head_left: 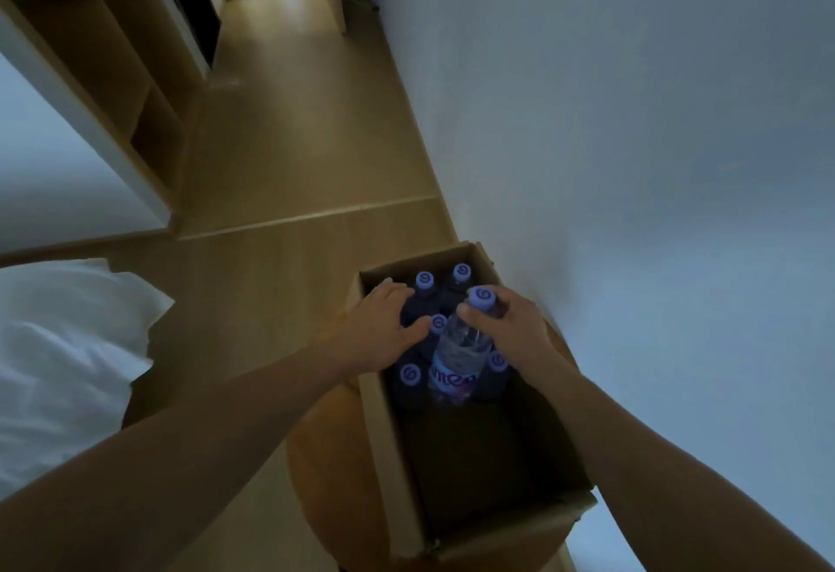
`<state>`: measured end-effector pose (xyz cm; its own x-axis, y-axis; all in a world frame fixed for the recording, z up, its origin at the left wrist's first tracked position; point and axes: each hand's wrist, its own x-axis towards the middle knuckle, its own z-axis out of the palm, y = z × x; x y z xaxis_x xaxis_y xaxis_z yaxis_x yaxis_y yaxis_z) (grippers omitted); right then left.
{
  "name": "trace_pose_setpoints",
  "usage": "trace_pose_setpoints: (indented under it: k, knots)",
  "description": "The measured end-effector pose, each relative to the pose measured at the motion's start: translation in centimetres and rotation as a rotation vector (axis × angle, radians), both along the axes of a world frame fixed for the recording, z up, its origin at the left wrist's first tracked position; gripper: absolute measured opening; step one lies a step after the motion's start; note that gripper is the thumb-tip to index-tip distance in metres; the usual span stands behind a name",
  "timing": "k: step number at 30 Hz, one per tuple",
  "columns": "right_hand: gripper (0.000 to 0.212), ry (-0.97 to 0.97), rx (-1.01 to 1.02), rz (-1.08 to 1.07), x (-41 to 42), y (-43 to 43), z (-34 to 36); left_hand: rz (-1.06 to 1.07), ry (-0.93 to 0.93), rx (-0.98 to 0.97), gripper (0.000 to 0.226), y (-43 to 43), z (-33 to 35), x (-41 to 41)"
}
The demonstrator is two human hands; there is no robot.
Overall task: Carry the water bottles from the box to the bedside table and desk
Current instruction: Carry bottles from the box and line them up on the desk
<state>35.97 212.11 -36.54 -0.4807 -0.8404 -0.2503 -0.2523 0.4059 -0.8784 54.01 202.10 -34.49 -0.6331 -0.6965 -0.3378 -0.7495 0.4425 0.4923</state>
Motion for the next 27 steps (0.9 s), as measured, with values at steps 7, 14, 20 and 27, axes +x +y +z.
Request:
trace_pose_setpoints:
  k: [7, 14, 20, 27]
  knots:
    - [0.023, -0.289, -0.332, -0.196, 0.0, -3.0, 8.1, 0.085, 0.283, 0.242, 0.081, -0.6, 4.1, -0.8]
    - [0.017, -0.275, -0.334, -0.175, 1.2, -5.2, 12.7, -0.026, 0.588, 0.477, 0.041, 0.9, 6.0, -2.9]
    - [0.022, -0.374, -0.210, -0.119, 1.5, -5.8, 12.5, 0.162, 0.672, 0.526, 0.032, 1.2, 4.1, -3.5]
    - [0.035, 0.123, 0.193, 0.053, -2.0, -2.5, 0.8, 0.309, 0.688, 0.720, 0.024, 0.3, 0.4, -2.7]
